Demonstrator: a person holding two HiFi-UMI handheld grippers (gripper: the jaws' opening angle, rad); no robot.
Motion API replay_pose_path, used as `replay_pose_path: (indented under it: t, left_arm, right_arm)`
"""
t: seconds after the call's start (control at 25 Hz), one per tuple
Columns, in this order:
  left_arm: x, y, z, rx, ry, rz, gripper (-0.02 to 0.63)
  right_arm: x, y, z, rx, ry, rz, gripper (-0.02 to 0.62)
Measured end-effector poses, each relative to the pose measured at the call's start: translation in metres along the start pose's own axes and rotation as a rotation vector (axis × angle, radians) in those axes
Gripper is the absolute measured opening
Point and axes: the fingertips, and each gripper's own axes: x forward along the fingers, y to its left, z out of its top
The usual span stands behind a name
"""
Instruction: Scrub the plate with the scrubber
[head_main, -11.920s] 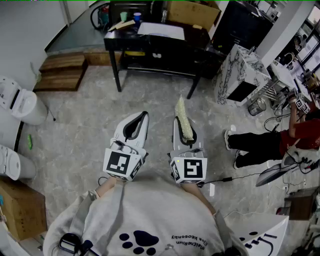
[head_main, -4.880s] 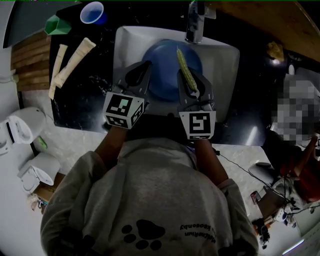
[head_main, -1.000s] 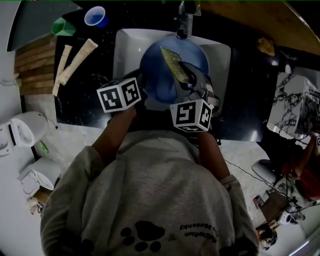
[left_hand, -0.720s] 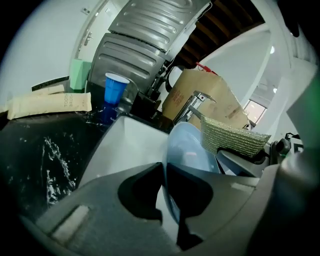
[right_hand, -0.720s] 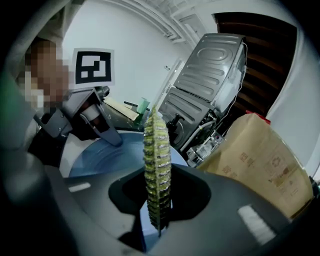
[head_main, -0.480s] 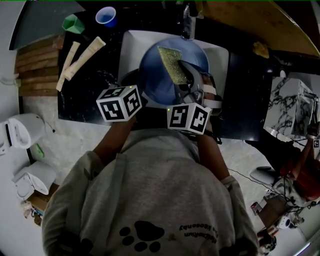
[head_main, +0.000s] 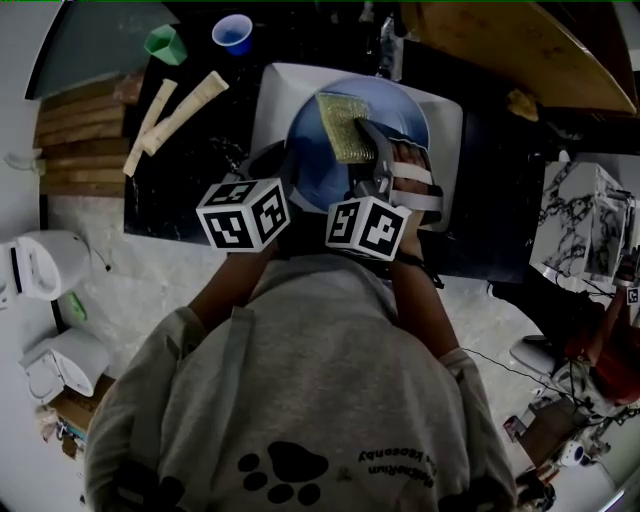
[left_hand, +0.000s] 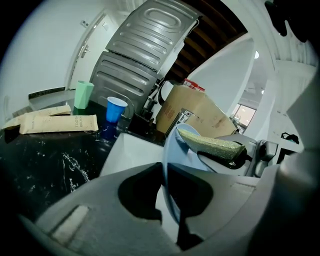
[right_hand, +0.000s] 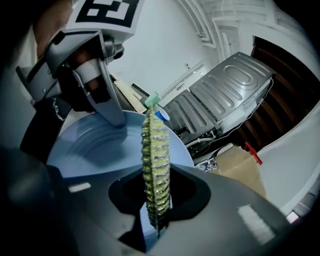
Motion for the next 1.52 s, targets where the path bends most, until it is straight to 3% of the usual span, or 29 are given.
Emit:
replay_pose_path:
  t: [0.52,0.88,1.28,1.52]
  left_arm:
    - [-0.015,-0.044,0.024,0.032,-0.122,-0.005,0.035]
    - [-0.025,-0.068,0.016,0.029,-0.206,0.019,0.038]
    - [-0.034,-0.059,0.024,0.020,-0.248,-0.002,0.038]
    - [-0.041,-0.047,0.034,0.007,-0.281,-0.005,0.038]
  right_arm:
    - [-0.022,0.007,-0.003,-0.182,-0.042,0.134,0.066]
    - [-0.054,0.036,-0.017,-0.209,-0.086,0.271,0.066]
    - [-0.075,0.079,-0.003,-0.070,-0.120,0.584,0.066]
    - [-0.084,0.103,0.008,0.020,-0.130,0.697,0.066]
